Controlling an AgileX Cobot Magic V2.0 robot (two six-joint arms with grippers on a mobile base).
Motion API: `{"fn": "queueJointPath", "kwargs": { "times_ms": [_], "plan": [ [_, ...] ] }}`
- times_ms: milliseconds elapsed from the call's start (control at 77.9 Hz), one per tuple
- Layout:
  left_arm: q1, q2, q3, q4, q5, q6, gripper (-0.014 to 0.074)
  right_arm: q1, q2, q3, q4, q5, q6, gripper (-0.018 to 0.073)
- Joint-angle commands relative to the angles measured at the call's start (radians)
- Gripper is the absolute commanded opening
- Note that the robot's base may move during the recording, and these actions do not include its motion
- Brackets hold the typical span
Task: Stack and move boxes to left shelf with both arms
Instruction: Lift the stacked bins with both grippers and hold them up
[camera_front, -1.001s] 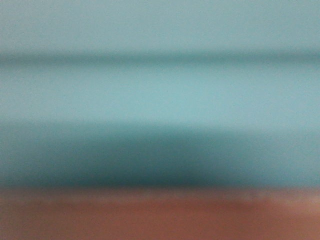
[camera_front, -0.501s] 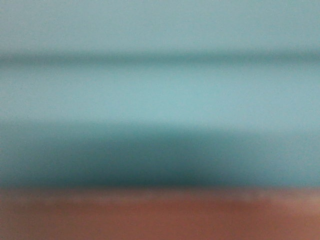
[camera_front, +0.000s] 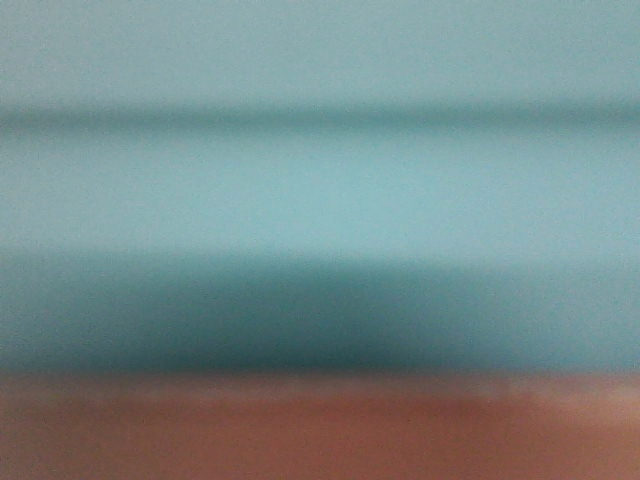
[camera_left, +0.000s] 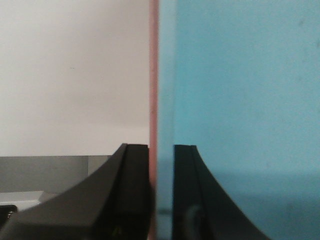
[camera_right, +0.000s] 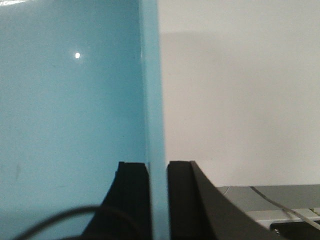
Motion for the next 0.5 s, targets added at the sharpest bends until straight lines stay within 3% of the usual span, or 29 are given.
{"fn": "queueJointPath", "kwargs": {
  "times_ms": [0,488],
  "plan": [
    [-0.011,-0.029,-0.033,-0.020,0.069,-0.009,0.0007,-0.002,-0.034,-0.031,-0.052,0.027,0.000,0.0057],
    [-0.011,-0.029,-0.033,-0.041,0.069,-0.009,0.0007,-0.002,-0.034,-0.031,-0.052,0.027,0.000,0.0057]
  ]
}}
